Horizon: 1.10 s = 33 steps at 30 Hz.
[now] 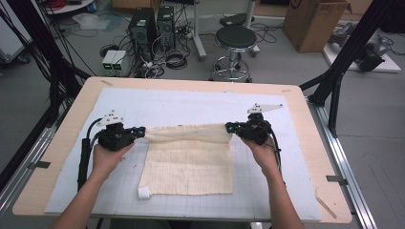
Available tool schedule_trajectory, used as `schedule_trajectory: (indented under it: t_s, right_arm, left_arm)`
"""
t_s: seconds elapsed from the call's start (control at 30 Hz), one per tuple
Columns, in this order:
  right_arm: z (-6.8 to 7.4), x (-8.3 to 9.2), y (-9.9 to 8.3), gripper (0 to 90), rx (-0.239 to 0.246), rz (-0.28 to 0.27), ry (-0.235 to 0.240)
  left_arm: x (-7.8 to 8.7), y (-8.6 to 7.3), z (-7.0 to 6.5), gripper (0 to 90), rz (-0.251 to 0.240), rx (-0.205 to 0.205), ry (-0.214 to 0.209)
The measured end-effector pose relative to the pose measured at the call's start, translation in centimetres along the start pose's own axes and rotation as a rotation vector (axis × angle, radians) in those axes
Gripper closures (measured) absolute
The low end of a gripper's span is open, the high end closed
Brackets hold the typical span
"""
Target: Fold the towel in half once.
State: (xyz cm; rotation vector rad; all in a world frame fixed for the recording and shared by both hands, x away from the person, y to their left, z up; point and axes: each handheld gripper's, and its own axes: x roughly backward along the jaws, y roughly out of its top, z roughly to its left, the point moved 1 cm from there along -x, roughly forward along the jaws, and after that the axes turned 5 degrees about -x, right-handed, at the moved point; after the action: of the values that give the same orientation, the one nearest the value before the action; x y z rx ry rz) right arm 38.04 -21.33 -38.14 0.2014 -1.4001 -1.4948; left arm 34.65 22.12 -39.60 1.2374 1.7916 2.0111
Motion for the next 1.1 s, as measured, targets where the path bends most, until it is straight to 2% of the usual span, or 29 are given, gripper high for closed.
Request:
schedule_trajectory:
  t_s: [0.33, 0.4, 0.5, 0.77, 0.87, 1.1]
  right_arm:
    - [0.9, 0.6, -1.6, 83.9, 0.009, 0.011, 0.032]
    - [1.2, 0.6, -1.9, 83.9, 0.017, 0.020, 0.037]
    - [1.5, 0.8, -2.4, 83.9, 0.025, 0.024, 0.041]
    - [1.9, 1.3, -4.1, 83.9, 0.030, 0.037, 0.052]
    - [2.0, 1.5, -4.9, 83.8, 0.018, 0.041, 0.059]
    - [2.7, 1.9, -6.0, 83.8, 0.031, 0.042, 0.071]
  left_arm:
    - [0.6, -1.1, -1.0, 87.1, 0.007, -0.009, -0.026]
    - [0.8, -1.2, -1.3, 87.1, 0.020, -0.032, -0.028]
    - [1.2, -1.3, -1.9, 87.1, 0.007, -0.045, -0.037]
    - [2.1, -2.9, -2.7, 87.1, -0.008, -0.026, -0.060]
    - [2.3, -3.3, -3.0, 87.1, -0.008, -0.029, -0.067]
    - [2.8, -4.2, -3.7, 87.1, -0.010, -0.042, -0.085]
